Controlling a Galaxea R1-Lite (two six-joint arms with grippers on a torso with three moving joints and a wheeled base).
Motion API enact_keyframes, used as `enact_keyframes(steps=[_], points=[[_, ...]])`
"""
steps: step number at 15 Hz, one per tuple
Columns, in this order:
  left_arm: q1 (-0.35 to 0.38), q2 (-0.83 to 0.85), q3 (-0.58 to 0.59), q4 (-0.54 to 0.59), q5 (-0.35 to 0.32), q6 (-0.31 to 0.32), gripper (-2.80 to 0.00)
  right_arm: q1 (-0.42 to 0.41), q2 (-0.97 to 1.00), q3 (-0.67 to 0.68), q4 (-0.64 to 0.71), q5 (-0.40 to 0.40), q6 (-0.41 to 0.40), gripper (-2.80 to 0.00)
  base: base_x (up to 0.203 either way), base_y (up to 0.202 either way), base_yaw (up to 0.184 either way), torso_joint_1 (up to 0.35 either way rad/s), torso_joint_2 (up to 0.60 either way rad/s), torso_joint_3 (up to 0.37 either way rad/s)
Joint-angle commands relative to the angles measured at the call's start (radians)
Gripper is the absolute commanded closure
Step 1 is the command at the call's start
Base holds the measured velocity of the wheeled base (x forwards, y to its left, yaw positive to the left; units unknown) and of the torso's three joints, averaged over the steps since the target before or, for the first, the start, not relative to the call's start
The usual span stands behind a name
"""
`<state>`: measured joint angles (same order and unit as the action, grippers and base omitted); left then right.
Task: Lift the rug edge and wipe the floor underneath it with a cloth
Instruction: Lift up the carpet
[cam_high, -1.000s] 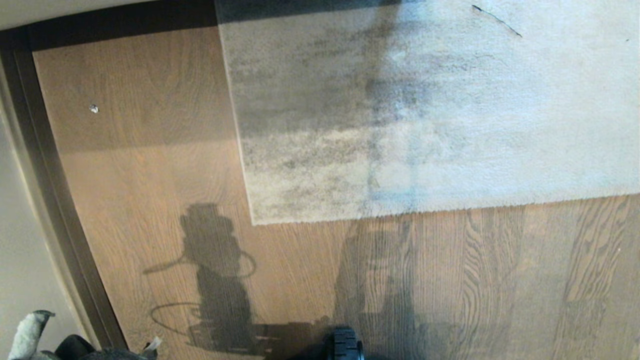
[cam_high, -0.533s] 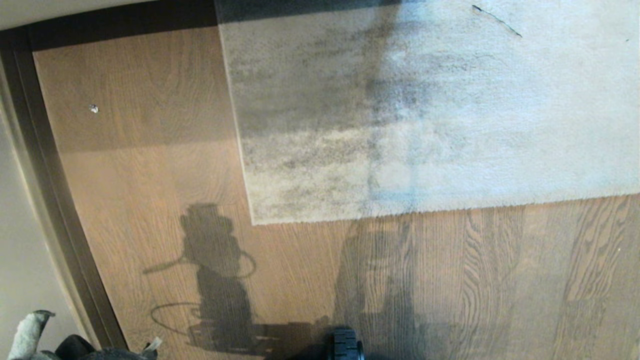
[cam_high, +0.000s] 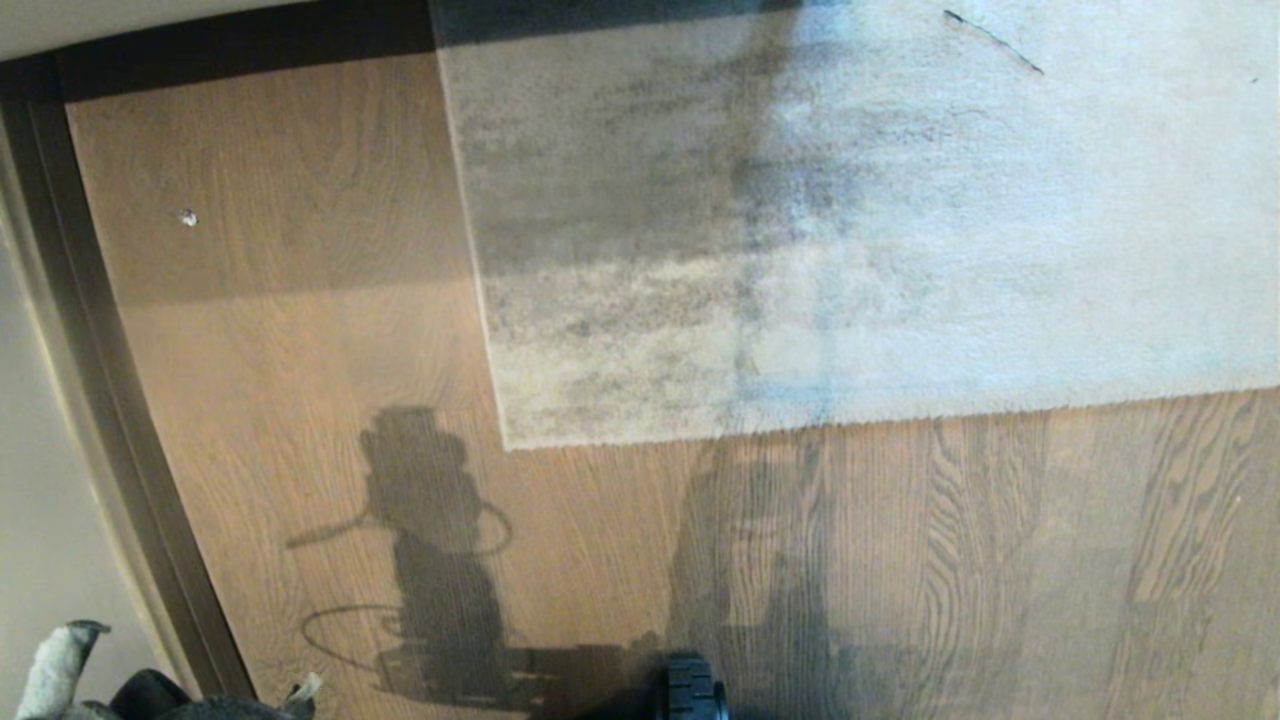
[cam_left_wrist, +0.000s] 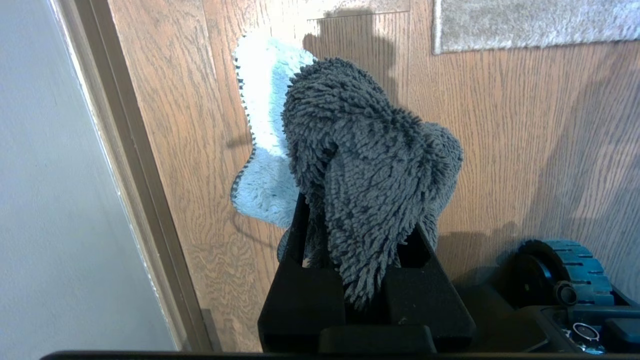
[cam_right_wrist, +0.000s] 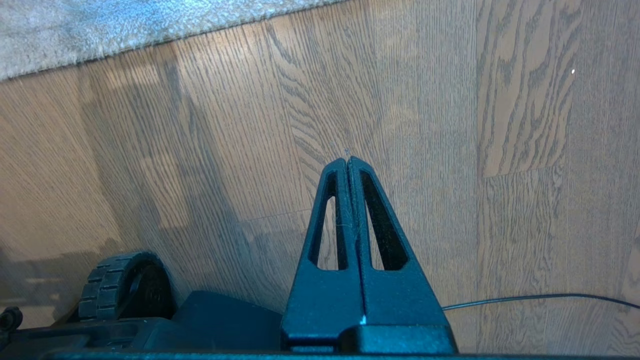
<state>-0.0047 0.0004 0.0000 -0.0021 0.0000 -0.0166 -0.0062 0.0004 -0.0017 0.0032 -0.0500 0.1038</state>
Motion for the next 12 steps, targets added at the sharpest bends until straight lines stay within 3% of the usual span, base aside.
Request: enact_keyframes(steps=[1,4,8,12], points=[[0.000,0.000,-0.002,0.000,0.000,0.000,0.00,0.000,0.000,0.000,0.000,-0.001,0.000,0.00,0.000,0.000,0.000,0.000,0.00,0.000],[0.000,0.000,0.000,0.000,0.000,0.000,0.00,0.000,0.000,0.000,-0.001,-0.001,-0.004,0.00,0.000,0.000,0.000,0.000,0.00,0.000],[0.000,0.000,0.000,0.001,0.000,0.000,0.00,0.000,0.007,-0.004,0.000,0.007,-0.068,0.00,0.000,0.000,0.000,0.000,0.00,0.000],[0.000,0.000,0.000,0.000,0.000,0.000,0.00,0.007,0.160,-0.057,-0.026,0.109,-0.063,0.00,0.000,0.000,0.000,0.000,0.00,0.000]])
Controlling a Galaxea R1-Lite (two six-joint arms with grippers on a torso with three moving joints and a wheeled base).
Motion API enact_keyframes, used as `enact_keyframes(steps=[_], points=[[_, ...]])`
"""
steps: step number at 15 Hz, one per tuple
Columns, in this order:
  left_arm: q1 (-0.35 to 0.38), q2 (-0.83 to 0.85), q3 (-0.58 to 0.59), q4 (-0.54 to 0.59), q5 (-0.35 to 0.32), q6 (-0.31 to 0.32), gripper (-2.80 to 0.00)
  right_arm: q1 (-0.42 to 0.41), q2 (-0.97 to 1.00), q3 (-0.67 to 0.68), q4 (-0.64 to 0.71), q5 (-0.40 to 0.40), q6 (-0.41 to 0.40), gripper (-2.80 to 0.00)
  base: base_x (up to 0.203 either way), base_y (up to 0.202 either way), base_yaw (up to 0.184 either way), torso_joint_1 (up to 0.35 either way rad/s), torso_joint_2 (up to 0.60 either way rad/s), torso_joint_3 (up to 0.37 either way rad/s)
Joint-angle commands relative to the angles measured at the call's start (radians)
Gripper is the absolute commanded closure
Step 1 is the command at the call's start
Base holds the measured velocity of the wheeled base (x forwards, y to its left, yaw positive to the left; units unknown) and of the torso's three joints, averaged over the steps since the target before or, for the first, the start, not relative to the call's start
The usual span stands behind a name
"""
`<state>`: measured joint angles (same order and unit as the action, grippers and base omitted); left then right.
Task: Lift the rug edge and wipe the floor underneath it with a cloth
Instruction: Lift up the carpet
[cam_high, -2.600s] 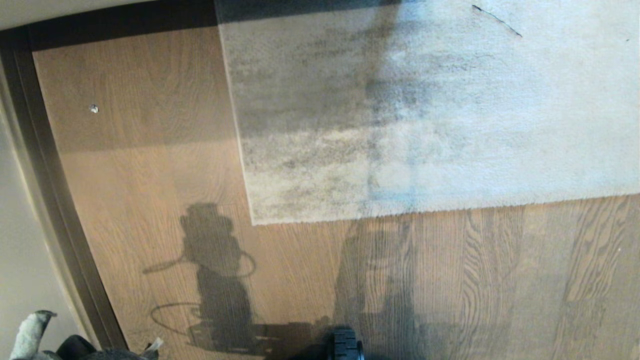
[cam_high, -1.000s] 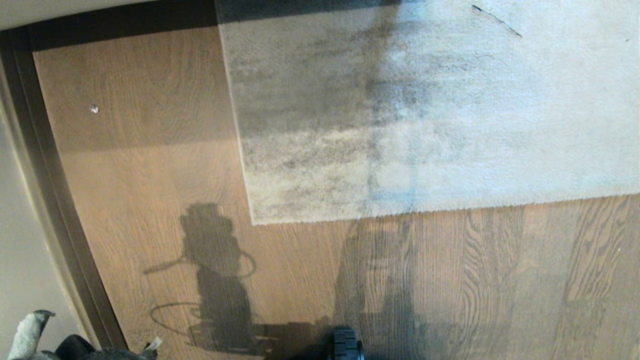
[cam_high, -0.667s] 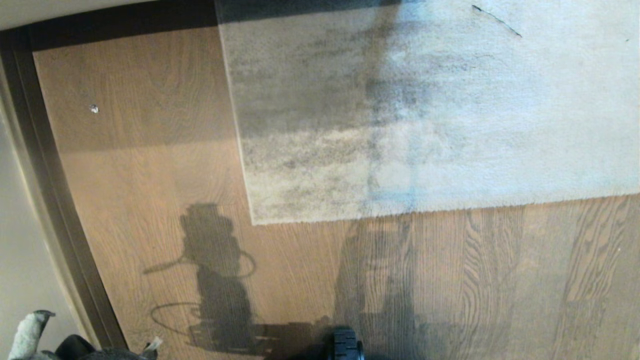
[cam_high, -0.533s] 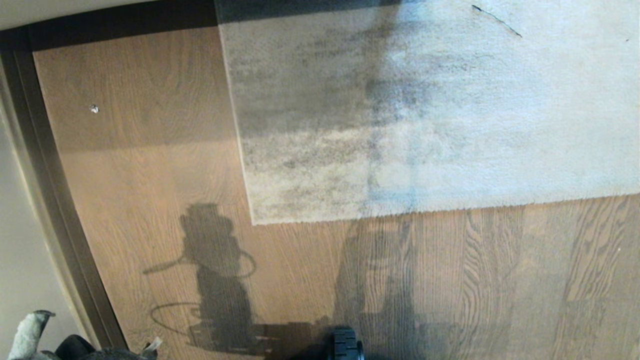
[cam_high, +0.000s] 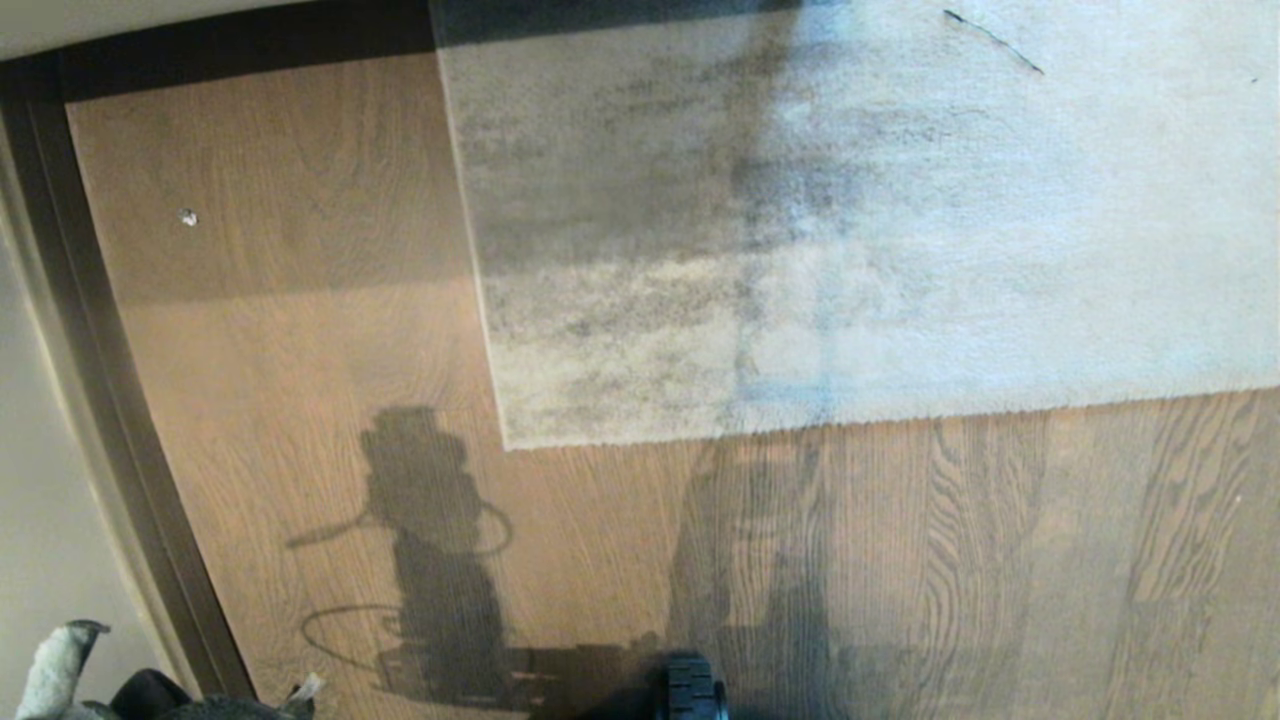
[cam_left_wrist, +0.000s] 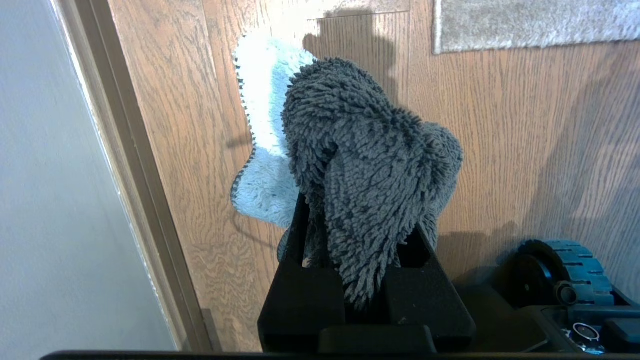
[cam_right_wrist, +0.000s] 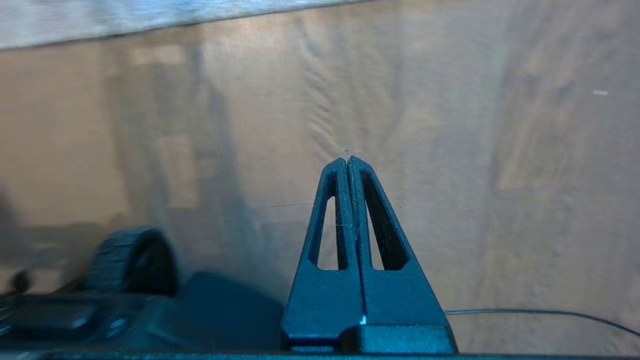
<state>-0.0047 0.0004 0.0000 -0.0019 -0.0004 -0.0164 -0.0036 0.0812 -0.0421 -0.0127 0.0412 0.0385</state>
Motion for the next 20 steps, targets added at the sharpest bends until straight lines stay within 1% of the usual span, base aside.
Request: enact_keyframes(steps=[1,2,4,6,7,8,9,13,14,19,20], points=[[0.000,0.000,0.000,0.000,0.000,0.000,0.00,0.022,0.145,-0.031,-0.037,0.050,0.007,0.00,0.000,0.000,0.000,0.000,0.00,0.000],[0.000,0.000,0.000,0.000,0.000,0.000,0.00,0.066,0.215,-0.045,-0.076,0.070,0.010,0.00,0.000,0.000,0.000,0.000,0.00,0.000],[0.000,0.000,0.000,0.000,0.000,0.000,0.00,0.251,0.331,-0.062,-0.198,0.090,0.014,0.00,0.000,0.000,0.000,0.000,0.00,0.000],[0.000,0.000,0.000,0.000,0.000,0.000,0.00,0.418,0.432,-0.069,-0.319,0.109,0.019,0.00,0.000,0.000,0.000,0.000,0.00,0.000],[0.000,0.000,0.000,0.000,0.000,0.000,0.00,0.467,0.458,-0.072,-0.340,0.136,0.021,0.00,0.000,0.000,0.000,0.000,0.00,0.000],[0.000,0.000,0.000,-0.001,0.000,0.000,0.00,0.498,0.469,-0.075,-0.332,0.167,0.021,0.00,0.000,0.000,0.000,0.000,0.00,0.000],[0.000,0.000,0.000,0.000,0.000,0.000,0.00,0.533,0.471,-0.082,-0.308,0.174,0.022,0.00,0.000,0.000,0.000,0.000,0.00,0.000],[0.000,0.000,0.000,0.000,0.000,0.000,0.00,0.716,0.504,-0.163,-0.236,0.173,0.046,0.00,0.000,0.000,0.000,0.000,0.00,0.000],[0.000,0.000,0.000,-0.001,0.000,0.000,0.00,0.731,0.546,-0.179,-0.237,0.173,0.059,0.00,0.000,0.000,0.000,0.000,0.00,0.000],[0.000,0.000,0.000,-0.001,0.000,0.000,0.00,0.764,0.809,-0.334,-0.243,0.179,0.218,0.00,0.000,0.000,0.000,0.000,0.00,0.000],[0.000,0.000,0.000,-0.001,0.000,0.000,0.00,0.769,0.855,-0.351,-0.245,0.179,0.235,0.00,0.000,0.000,0.000,0.000,0.00,0.000]])
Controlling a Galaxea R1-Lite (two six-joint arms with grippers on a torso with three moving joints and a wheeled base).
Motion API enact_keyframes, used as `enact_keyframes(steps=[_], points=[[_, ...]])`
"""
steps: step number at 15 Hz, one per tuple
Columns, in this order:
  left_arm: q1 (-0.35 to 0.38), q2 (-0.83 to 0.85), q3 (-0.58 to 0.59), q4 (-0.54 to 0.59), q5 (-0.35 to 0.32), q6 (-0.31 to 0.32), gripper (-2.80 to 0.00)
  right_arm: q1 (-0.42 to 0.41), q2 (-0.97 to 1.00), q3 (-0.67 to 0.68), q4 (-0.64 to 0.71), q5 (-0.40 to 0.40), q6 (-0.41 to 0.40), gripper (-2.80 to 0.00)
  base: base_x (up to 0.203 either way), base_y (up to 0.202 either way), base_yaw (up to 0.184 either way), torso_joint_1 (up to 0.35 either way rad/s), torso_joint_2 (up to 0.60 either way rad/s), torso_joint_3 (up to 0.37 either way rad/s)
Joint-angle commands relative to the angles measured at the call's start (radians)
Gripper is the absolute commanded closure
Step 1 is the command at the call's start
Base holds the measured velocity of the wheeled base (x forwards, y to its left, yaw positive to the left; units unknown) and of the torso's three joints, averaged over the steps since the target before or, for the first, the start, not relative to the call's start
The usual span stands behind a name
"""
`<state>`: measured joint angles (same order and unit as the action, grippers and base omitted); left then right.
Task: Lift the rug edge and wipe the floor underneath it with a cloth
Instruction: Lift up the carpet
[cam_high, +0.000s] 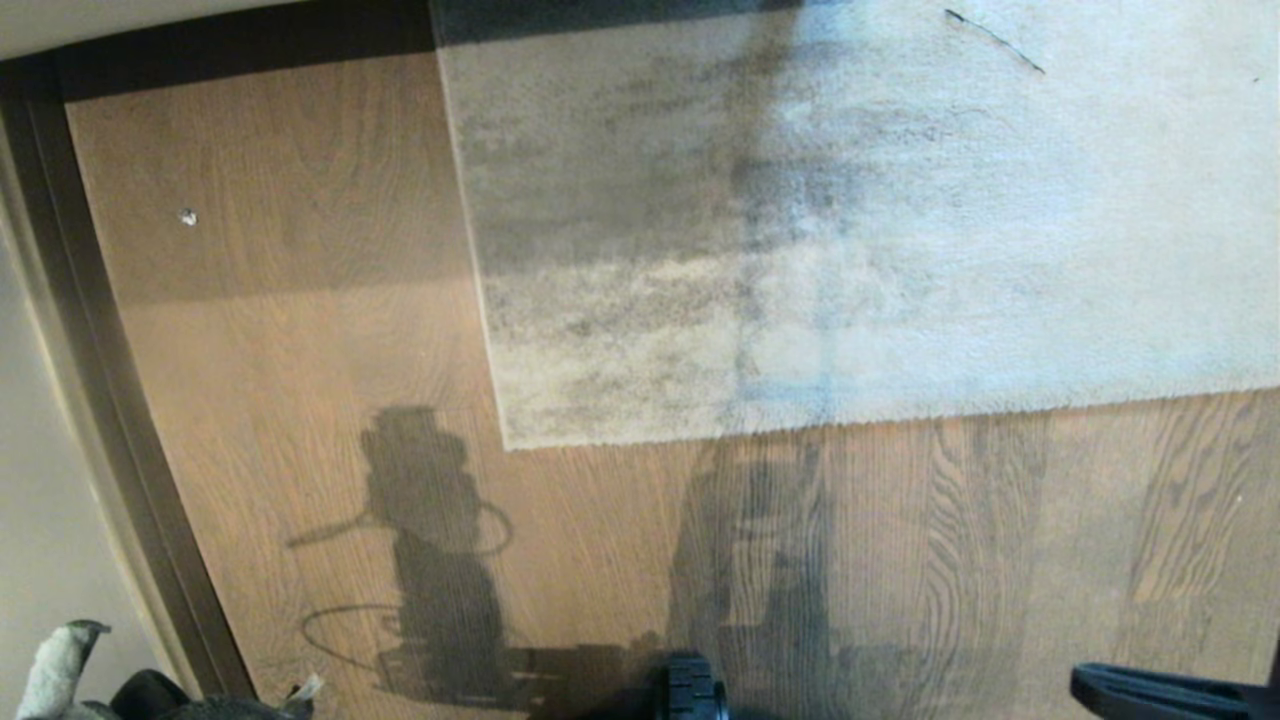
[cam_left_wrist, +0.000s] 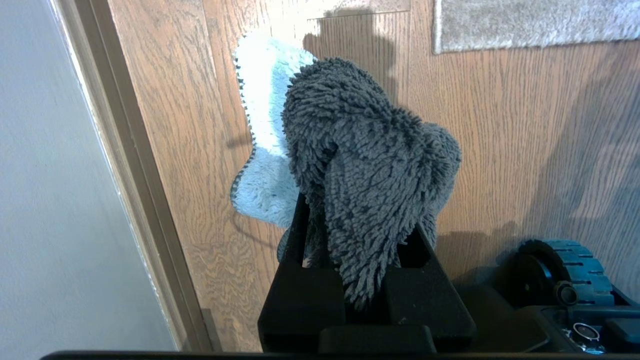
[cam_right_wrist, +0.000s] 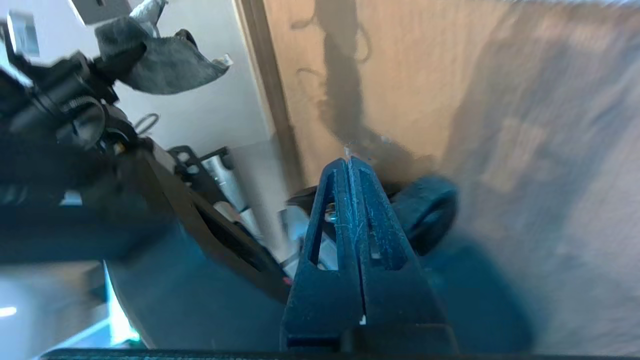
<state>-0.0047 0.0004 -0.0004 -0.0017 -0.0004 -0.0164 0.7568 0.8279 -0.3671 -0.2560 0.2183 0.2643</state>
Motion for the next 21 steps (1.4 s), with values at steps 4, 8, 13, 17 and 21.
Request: enact_keyframes(steps=[4,8,13,17,21], points=[[0.000,0.000,0.000,0.000,0.000,0.000,0.00,0.036,0.285,-0.038,-0.073,0.003,0.028,0.00,0.000,0.000,0.000,0.000,0.00,0.000],[0.000,0.000,0.000,0.000,0.000,0.000,0.00,0.147,0.500,-0.051,-0.218,-0.001,0.022,0.00,0.000,0.000,0.000,0.000,0.00,0.000],[0.000,0.000,0.000,0.000,0.000,0.000,0.00,0.251,0.773,-0.178,-0.301,-0.266,0.069,0.00,0.000,0.000,0.000,0.000,0.00,0.000],[0.000,0.000,0.000,-0.001,0.000,0.000,0.00,0.304,0.875,-0.245,-0.296,-0.477,0.254,0.00,0.000,0.000,0.000,0.000,0.00,0.000],[0.000,0.000,0.000,0.000,0.000,0.000,0.00,0.312,0.971,-0.258,-0.297,-0.613,0.354,-2.80,0.000,0.000,0.000,0.000,0.00,0.000]])
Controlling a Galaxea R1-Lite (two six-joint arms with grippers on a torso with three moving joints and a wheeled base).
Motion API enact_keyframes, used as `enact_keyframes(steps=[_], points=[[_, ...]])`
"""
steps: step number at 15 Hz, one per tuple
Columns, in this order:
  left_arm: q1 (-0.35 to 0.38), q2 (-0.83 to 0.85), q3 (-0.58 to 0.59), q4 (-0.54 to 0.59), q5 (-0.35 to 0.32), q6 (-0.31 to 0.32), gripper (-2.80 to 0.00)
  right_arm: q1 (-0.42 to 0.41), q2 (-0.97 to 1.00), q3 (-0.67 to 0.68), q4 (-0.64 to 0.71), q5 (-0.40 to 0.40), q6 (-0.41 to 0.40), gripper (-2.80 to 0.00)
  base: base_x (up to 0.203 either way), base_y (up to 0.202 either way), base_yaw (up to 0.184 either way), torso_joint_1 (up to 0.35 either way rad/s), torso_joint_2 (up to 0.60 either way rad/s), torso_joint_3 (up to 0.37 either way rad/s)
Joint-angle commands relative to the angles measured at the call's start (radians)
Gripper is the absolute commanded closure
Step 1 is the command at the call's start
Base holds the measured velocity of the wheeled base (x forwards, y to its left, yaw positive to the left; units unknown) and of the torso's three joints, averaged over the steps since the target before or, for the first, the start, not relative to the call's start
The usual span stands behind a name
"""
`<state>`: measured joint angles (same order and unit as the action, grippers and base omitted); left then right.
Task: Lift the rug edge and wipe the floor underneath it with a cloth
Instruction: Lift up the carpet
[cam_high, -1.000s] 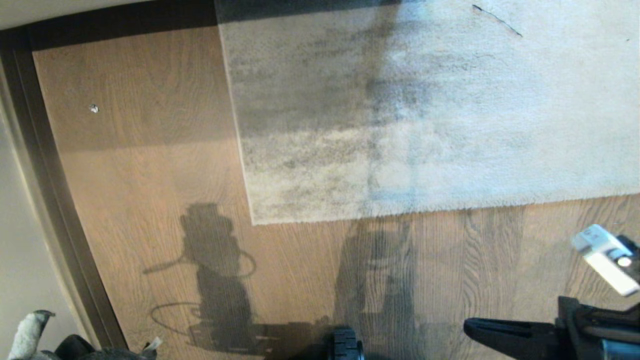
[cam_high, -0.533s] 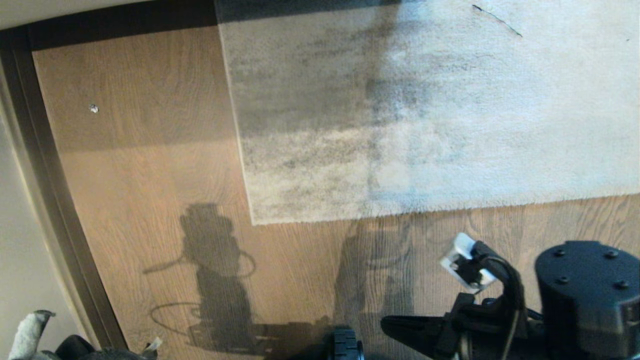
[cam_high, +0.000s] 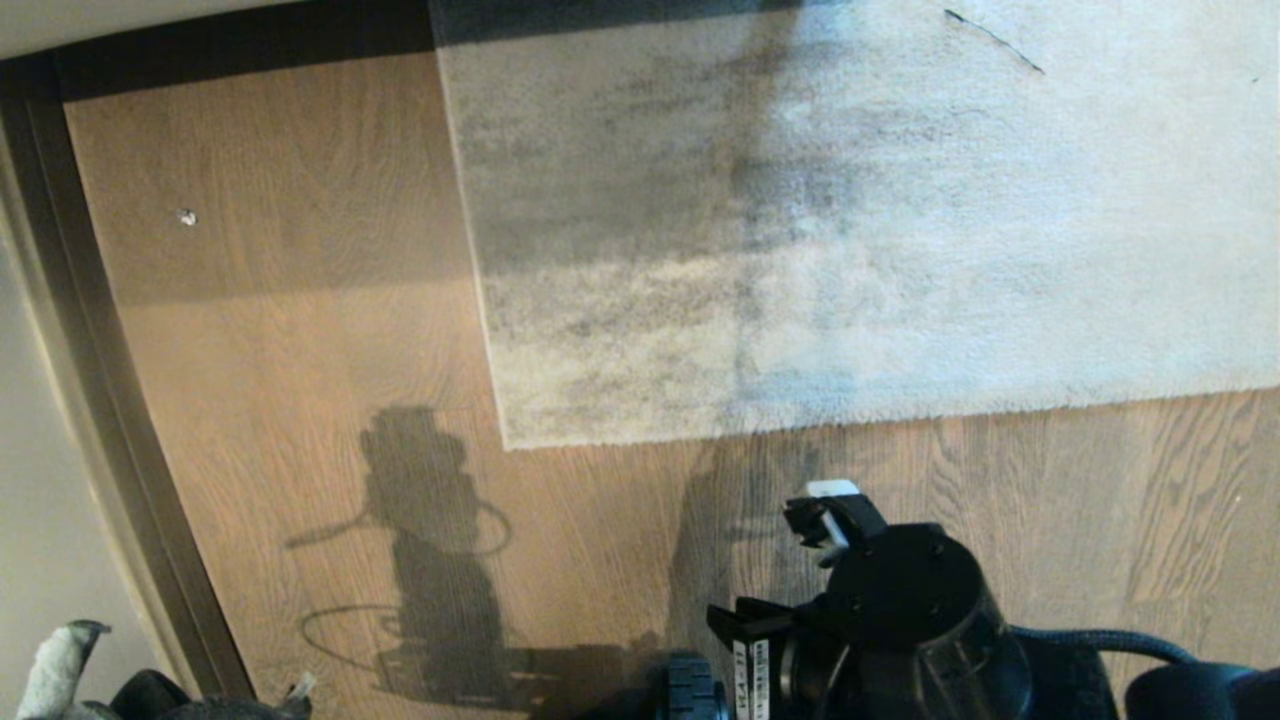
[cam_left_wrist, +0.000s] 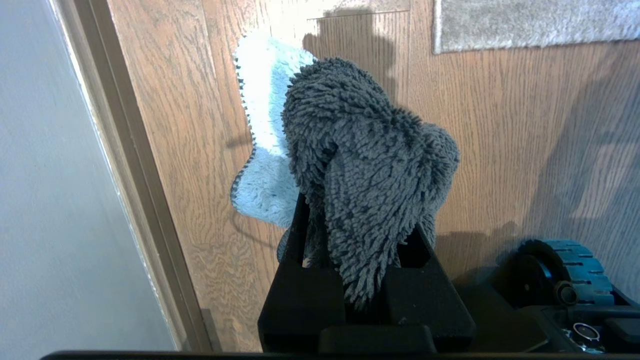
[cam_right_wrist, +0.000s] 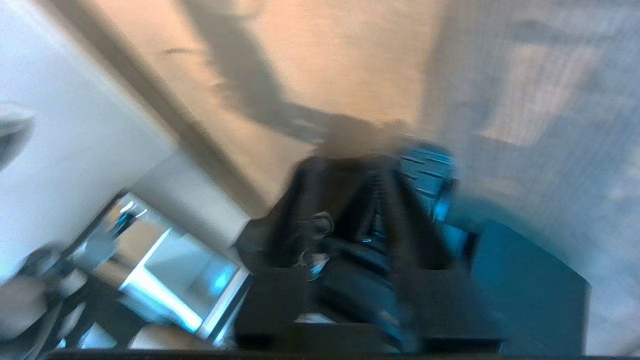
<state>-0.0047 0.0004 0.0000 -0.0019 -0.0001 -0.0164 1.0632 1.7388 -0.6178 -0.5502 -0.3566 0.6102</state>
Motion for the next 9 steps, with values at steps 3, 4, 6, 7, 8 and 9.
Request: enact_keyframes(steps=[3,4,6,7,8,9], points=[[0.000,0.000,0.000,-0.001,0.000,0.000,0.00,0.010,0.098,-0.008,-0.014,-0.105,0.036,-2.80,0.000,0.000,0.000,0.000,0.00,0.000],[0.000,0.000,0.000,0.000,0.000,0.000,0.00,0.013,0.111,-0.002,-0.015,-0.127,0.042,-2.80,0.000,0.000,0.000,0.000,0.00,0.000],[0.000,0.000,0.000,0.000,0.000,0.000,0.00,0.016,0.165,0.018,-0.054,-0.177,0.064,-2.80,0.000,0.000,0.000,0.000,0.00,0.000],[0.000,0.000,0.000,-0.001,0.000,0.000,0.00,0.023,0.193,0.031,-0.095,-0.191,0.068,-2.80,0.000,0.000,0.000,0.000,0.00,0.000],[0.000,0.000,0.000,-0.001,0.000,0.000,0.00,0.027,0.215,0.040,-0.132,-0.197,0.069,-2.80,0.000,0.000,0.000,0.000,0.00,0.000],[0.000,0.000,0.000,0.000,0.000,0.000,0.00,0.027,0.231,0.044,-0.157,-0.199,0.069,-2.80,0.000,0.000,0.000,0.000,0.00,0.000]])
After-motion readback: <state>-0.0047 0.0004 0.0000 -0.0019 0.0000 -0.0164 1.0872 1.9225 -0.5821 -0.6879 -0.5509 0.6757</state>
